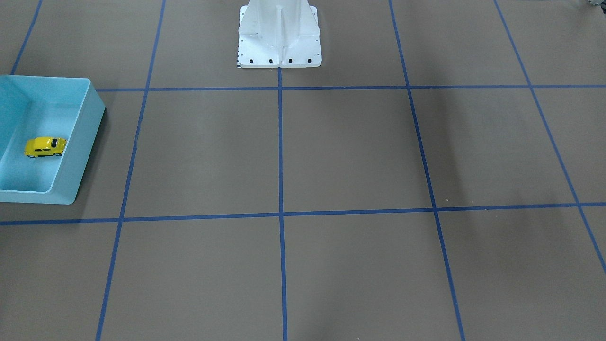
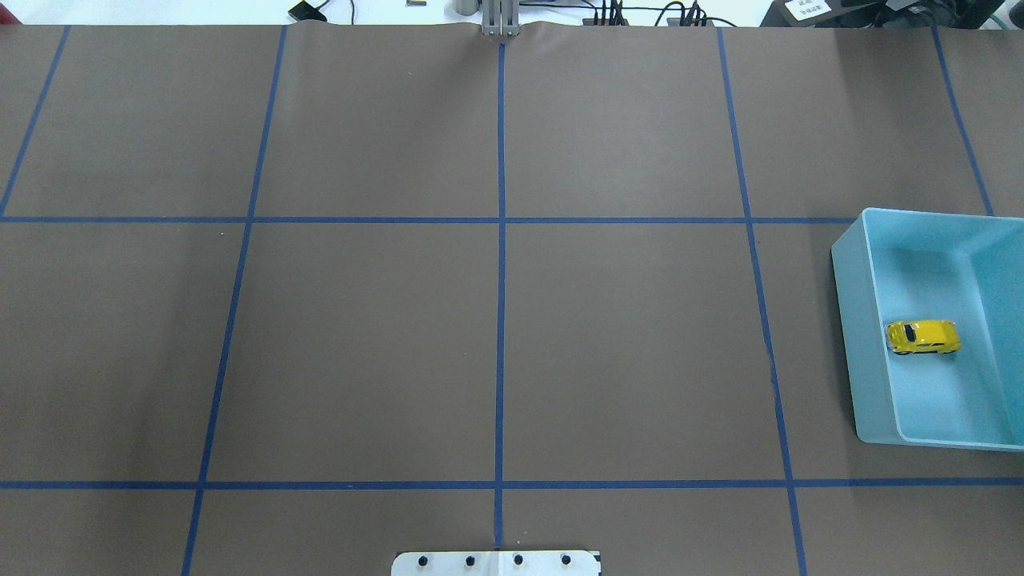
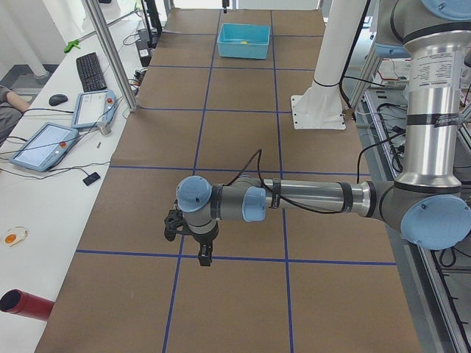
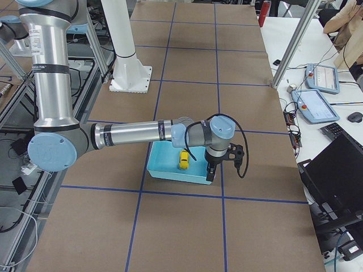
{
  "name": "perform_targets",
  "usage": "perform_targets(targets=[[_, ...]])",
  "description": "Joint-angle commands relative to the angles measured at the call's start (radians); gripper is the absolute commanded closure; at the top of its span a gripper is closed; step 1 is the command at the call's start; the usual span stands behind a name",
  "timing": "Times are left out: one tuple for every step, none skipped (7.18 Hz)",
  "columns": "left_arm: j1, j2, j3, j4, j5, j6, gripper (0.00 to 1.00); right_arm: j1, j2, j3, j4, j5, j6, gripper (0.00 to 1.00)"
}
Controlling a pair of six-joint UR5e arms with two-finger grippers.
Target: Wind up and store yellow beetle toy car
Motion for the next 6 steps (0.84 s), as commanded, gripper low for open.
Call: perform_targets(targets=[[0.0,0.0,-0.001,0.0,0.0,0.0,0.0,0.0,-0.001,-0.001,0.0,-0.001,-0.001,0.0],[0.0,0.0,0.0,0.002,0.0,0.0,0.0,0.0,-0.001,0.002,0.001,-0.001,-0.001,0.0],[0.0,0.0,0.0,0.002,0.001,0.0,0.0,0.0,-0.001,0.002,0.0,-0.001,-0.001,0.0],[0.0,0.0,0.0,0.0,0.002,0.0,0.0,0.0,-0.001,0.002,0.001,-0.001,-0.001,0.0],[0.0,0.0,0.0,0.002,0.002,0.0,0.0,0.0,-0.001,0.005,0.002,-0.001,-0.001,0.0],[0.0,0.0,0.0,0.002,0.002,0.0,0.0,0.0,-0.001,0.007,0.002,-0.001,-0.001,0.0]])
